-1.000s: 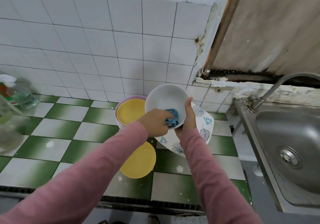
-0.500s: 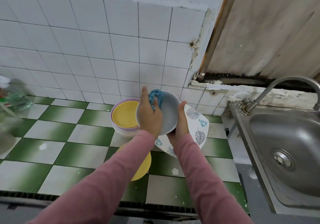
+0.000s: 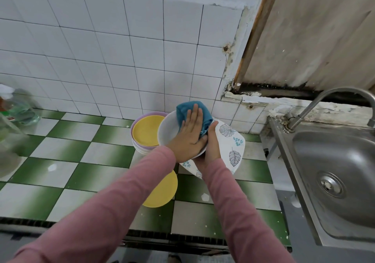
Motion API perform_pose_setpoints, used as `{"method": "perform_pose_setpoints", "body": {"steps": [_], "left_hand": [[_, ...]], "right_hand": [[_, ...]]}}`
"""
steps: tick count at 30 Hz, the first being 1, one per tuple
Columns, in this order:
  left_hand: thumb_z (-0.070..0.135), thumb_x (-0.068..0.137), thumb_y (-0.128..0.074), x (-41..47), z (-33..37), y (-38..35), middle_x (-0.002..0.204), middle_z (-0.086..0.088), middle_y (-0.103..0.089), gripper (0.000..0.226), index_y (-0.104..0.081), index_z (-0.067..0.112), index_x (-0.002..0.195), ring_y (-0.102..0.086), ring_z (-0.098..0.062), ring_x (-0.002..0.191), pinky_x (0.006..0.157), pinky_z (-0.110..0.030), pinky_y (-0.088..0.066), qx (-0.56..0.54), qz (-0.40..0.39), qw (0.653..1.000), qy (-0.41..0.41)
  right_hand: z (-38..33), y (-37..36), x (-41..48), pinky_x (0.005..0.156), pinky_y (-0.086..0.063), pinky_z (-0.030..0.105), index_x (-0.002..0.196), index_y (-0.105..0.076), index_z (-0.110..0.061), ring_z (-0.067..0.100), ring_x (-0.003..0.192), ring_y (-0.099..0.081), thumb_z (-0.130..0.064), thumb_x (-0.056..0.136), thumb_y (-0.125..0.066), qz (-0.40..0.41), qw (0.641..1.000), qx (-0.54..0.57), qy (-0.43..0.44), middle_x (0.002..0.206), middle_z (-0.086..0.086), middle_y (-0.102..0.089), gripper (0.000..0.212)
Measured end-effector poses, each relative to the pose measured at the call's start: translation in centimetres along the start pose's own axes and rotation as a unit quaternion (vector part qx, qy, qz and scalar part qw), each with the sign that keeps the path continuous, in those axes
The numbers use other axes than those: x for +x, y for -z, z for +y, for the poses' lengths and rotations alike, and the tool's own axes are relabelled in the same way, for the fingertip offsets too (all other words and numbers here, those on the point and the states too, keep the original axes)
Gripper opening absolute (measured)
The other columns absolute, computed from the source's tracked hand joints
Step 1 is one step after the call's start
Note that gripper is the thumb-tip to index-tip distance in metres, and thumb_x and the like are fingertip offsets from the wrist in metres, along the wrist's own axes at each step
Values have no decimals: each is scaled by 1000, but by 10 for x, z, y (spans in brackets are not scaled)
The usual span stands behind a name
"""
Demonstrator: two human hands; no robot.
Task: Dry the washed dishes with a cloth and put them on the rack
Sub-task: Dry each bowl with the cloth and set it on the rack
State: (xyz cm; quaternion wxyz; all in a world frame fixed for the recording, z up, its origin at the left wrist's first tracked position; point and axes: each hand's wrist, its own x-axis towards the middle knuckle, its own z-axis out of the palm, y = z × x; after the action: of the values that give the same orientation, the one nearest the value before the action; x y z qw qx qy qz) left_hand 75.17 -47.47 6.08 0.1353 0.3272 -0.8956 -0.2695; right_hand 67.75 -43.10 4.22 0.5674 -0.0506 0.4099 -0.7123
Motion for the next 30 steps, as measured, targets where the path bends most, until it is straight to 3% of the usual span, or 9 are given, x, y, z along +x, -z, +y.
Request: {"method": "perform_pose_setpoints", "body": {"steps": [3, 6, 8, 12, 15, 19, 22, 26, 30], "left_hand": [[30, 107, -31, -4, 7, 11, 156, 2, 35, 72, 26, 17, 149, 23, -16, 148, 122, -36, 9, -25, -118, 993, 10], [37, 107, -27, -12, 18, 21, 162, 7, 20, 65, 20, 26, 152, 11, -12, 150, 123, -35, 4, -47, -197, 978, 48], [41, 106, -28, -17, 23, 28, 164, 10, 7, 62, 8, 28, 155, 3, -11, 151, 122, -35, 0, -35, -210, 975, 57], [38, 106, -22, -18, 17, 37, 164, 0, -15, 53, -19, 21, 156, -15, -21, 150, 121, -41, -15, 161, -199, 966, 39], [45, 104, -8, -18, 9, 30, 166, 1, -1, 59, -6, 21, 158, 0, -19, 152, 123, -45, -3, 303, -221, 923, 89], [50, 101, -9, -17, 6, 18, 165, -1, 9, 68, 4, 15, 157, 14, -18, 151, 121, -46, 10, 363, -112, 917, 121], [51, 101, -9, -12, 7, 19, 164, -5, 16, 69, 10, 13, 156, 20, -20, 149, 121, -45, 11, 326, -76, 937, 103], [61, 100, -10, -5, 15, 38, 164, -1, 15, 73, 8, 18, 156, 19, -18, 149, 121, -41, 12, 201, -169, 962, 72], [75, 90, -32, -15, 11, 45, 165, 5, 5, 91, 2, 25, 157, -1, -18, 152, 122, -39, -11, 227, -218, 949, 22]], "right_hand": [[-6, 2, 2, 86, -53, 42, 123, -57, -29, 21, 107, -65, -72, 83, -52, 23, 1000, -2, -6, 116, 0, -69, 59], [-12, 3, 7, 92, -55, 51, 144, -41, -24, 32, 114, -64, -81, 52, -75, 73, 997, -34, -6, 131, 10, -61, 113], [-13, 12, 17, 89, -54, 58, 149, -36, -25, 39, 112, -65, -83, 43, -80, 81, 995, -55, -15, 133, 16, -60, 128], [-27, 17, 11, 90, -55, 56, 140, -50, -13, 42, 114, -63, -86, 59, -63, 3, 997, -73, -20, 129, 23, -62, 110], [-26, 22, 8, 95, -53, 55, 137, -54, -13, 39, 116, -63, -83, 67, -50, -34, 995, -95, -3, 126, 21, -65, 99], [-23, 12, 0, 105, -47, 52, 137, -55, -11, 35, 120, -61, -78, 71, -51, -39, 996, -74, 9, 128, 19, -65, 94], [-32, 7, 1, 106, -46, 53, 137, -55, -12, 34, 121, -61, -77, 76, -48, -48, 995, -83, 30, 128, 18, -65, 90], [-37, 8, 4, 93, -55, 50, 133, -58, -15, 33, 115, -65, -80, 80, -38, -44, 995, -87, 9, 123, 16, -68, 86], [-38, 11, 7, 100, -50, 54, 127, -61, -11, 38, 114, -64, -83, 82, -35, -53, 995, -85, -20, 119, 21, -69, 88]]}}
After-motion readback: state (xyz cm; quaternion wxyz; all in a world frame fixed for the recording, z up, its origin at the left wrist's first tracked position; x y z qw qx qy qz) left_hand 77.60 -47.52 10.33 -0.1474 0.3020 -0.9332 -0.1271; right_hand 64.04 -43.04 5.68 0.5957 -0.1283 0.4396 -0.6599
